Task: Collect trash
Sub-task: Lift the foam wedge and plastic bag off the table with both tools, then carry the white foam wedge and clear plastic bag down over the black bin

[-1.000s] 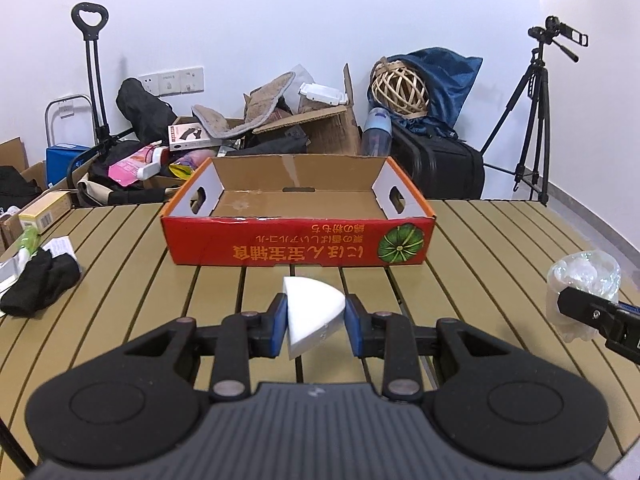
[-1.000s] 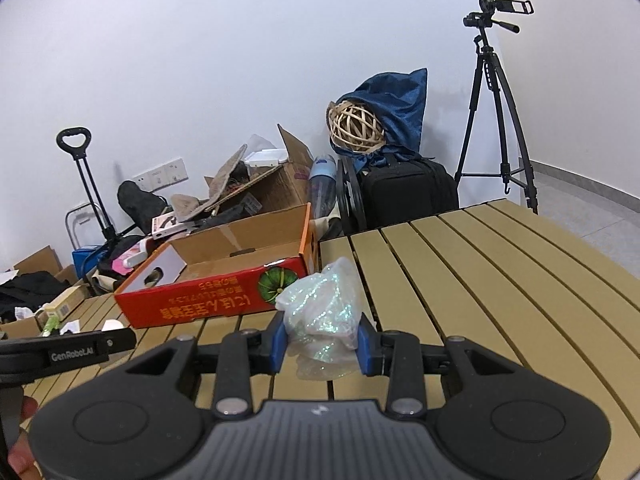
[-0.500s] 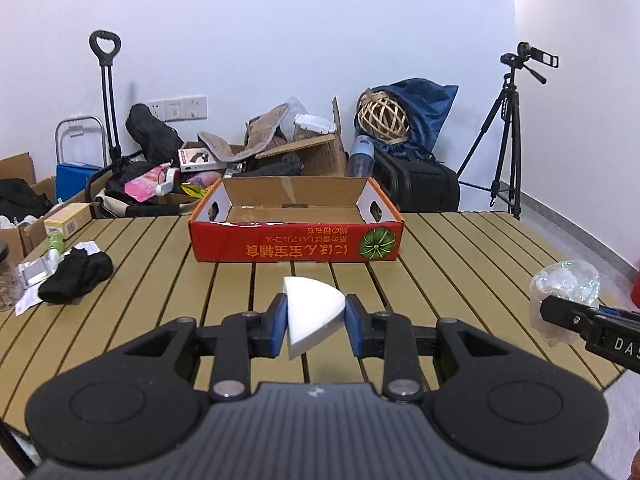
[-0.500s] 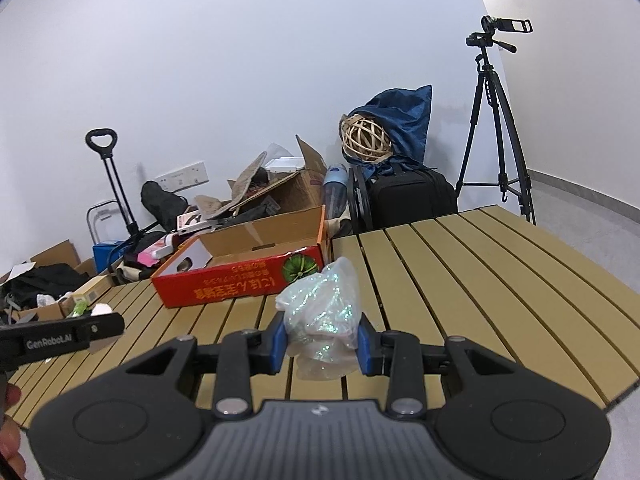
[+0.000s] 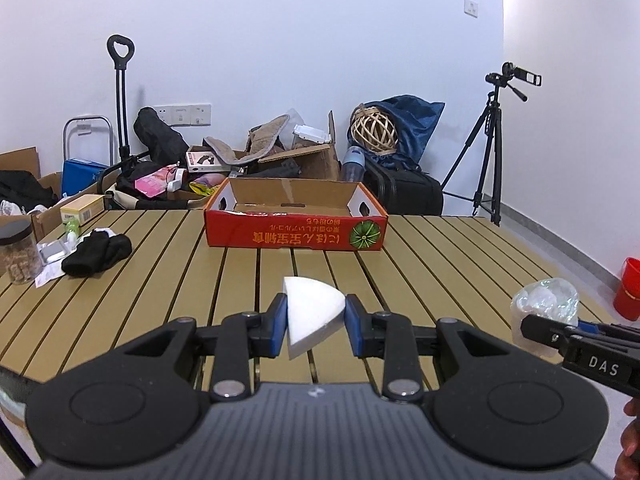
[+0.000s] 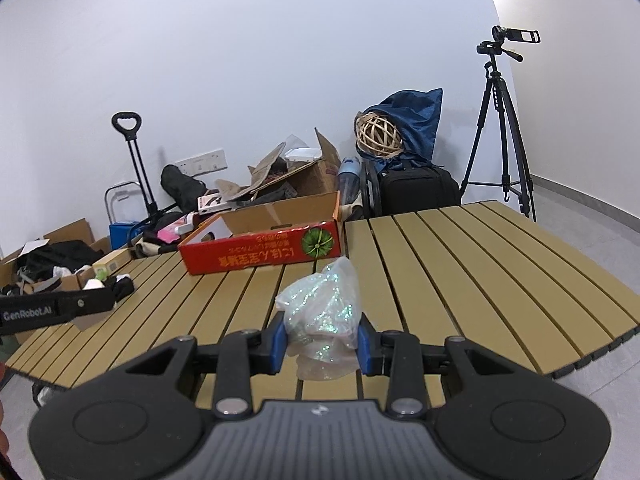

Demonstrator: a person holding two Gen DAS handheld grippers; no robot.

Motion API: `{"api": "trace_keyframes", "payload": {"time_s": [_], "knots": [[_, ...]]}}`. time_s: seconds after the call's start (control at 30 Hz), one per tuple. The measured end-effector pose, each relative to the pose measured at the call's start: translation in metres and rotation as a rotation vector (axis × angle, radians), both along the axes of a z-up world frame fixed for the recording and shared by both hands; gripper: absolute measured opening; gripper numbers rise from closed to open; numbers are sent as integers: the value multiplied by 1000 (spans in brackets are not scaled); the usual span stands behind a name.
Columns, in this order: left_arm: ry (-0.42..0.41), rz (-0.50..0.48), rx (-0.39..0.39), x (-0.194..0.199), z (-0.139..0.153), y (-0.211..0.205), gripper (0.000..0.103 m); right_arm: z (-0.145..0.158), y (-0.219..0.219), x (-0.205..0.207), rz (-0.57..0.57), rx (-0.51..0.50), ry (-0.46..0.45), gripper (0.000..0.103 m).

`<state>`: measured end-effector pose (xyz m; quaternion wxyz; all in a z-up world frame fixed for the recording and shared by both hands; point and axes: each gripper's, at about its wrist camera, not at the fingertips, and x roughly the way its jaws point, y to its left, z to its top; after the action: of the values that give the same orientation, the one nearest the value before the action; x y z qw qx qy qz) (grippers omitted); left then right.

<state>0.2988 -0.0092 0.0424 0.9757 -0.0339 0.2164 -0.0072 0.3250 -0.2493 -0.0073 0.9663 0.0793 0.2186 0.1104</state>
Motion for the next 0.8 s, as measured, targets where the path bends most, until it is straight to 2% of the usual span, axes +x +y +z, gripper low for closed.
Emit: {"api": "trace_keyframes", "payload": {"time_s": [0.3, 0.53, 0.8], "knots": [[2, -11, -8, -54, -13, 11, 31, -16, 8, -42, 39, -18, 36, 33], [14, 1, -12, -93, -31, 22, 31, -42, 14, -74, 58, -42, 98, 33], [53, 29, 12, -129, -54, 38, 31, -66, 21, -109, 71, -74, 122, 33]]}}
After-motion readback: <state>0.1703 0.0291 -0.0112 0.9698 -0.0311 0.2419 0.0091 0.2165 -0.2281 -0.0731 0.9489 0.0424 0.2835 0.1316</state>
